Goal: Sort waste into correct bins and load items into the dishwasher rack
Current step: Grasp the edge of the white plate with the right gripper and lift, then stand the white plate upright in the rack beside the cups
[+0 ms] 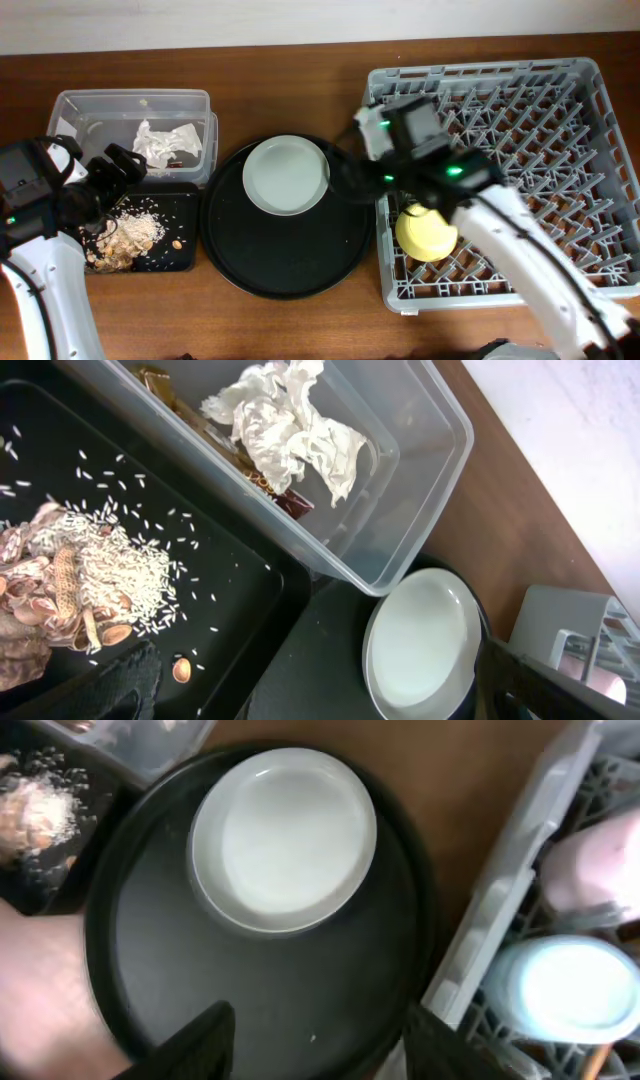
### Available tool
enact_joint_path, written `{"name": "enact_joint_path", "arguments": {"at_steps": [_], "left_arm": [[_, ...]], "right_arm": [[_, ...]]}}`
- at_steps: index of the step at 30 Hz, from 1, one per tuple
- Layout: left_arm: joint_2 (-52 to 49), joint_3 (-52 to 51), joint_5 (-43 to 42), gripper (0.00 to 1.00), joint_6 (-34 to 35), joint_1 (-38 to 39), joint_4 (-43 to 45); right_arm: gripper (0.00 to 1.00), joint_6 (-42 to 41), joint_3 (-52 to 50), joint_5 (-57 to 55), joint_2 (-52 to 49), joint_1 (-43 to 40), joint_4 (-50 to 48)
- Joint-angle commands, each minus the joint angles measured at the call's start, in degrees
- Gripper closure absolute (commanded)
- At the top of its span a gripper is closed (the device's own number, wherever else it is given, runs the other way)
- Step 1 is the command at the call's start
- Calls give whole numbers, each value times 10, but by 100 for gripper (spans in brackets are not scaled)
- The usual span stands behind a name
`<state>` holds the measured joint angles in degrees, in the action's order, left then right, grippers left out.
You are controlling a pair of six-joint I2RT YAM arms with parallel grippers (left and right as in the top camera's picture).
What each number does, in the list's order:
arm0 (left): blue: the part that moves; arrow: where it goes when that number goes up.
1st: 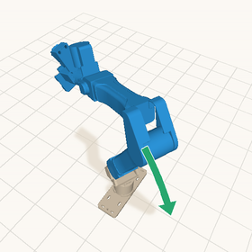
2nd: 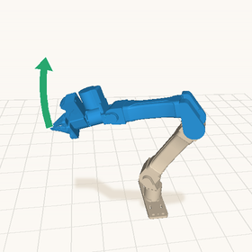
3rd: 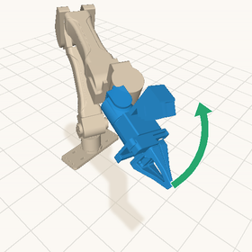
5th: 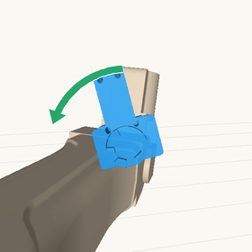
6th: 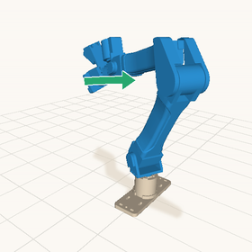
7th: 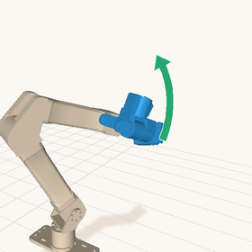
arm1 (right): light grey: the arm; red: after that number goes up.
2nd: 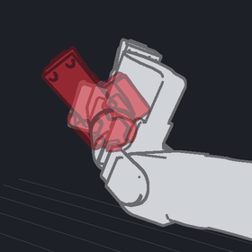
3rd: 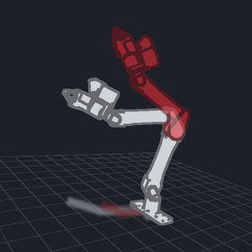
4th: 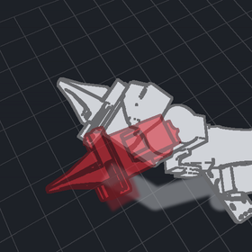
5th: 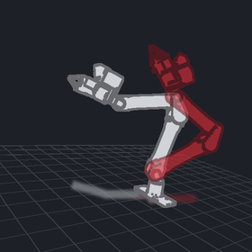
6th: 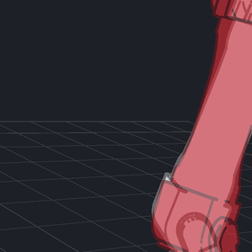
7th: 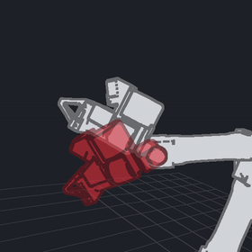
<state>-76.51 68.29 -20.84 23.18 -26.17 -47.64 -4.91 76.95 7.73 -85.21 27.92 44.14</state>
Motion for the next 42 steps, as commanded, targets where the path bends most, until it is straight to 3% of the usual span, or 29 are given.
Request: {"name": "enact_joint_path", "arguments": {"at_steps": [1, 7, 10, 15, 16, 18, 21, 23, 25, 28, 29, 32, 42], "left_arm": [[2, 8, -4, 1, -5, -2, 0], [2, 8, -4, 1, -5, -2, 0], [2, 8, -4, 1, -5, -2, 0], [2, 8, -4, 1, -5, -2, 0], [2, 8, -4, 1, -5, -2, 0], [2, 7, -4, 1, -5, -2, 0], [2, 8, -4, 1, -5, -2, 0], [2, 8, -4, 1, -5, -2, 0], [2, 7, -4, 1, -5, -2, 0], [2, 8, -4, 1, -5, -2, 0], [2, 7, -4, 1, -5, -2, 0], [2, 7, -4, 1, -5, -2, 0], [2, 7, -4, 1, -5, -2, 0]], "right_arm": [[44, -36, 5, -136, -91, 55, -60], [48, -36, 5, -136, -254, 53, -217], [48, -36, 5, -136, -306, 53, -256], [59, -47, 4, -106, -365, 54, -274], [64, -47, 4, -92, -368, 54, -272], [96, -51, 4, -51, -369, 54, -263], [96, -59, 33, -28, -306, 53, -228], [96, -51, 78, -101, -214, 54, -160], [96, 21, 116, -295, -63, 54, -88], [96, 123, 116, -808, 59, 30, -92], [96, 146, 116, -857, 61, 2, -89], [96, 136, 113, -841, 23, -84, -34], [96, 115, 113, -737, -218, -65, 0]]}}
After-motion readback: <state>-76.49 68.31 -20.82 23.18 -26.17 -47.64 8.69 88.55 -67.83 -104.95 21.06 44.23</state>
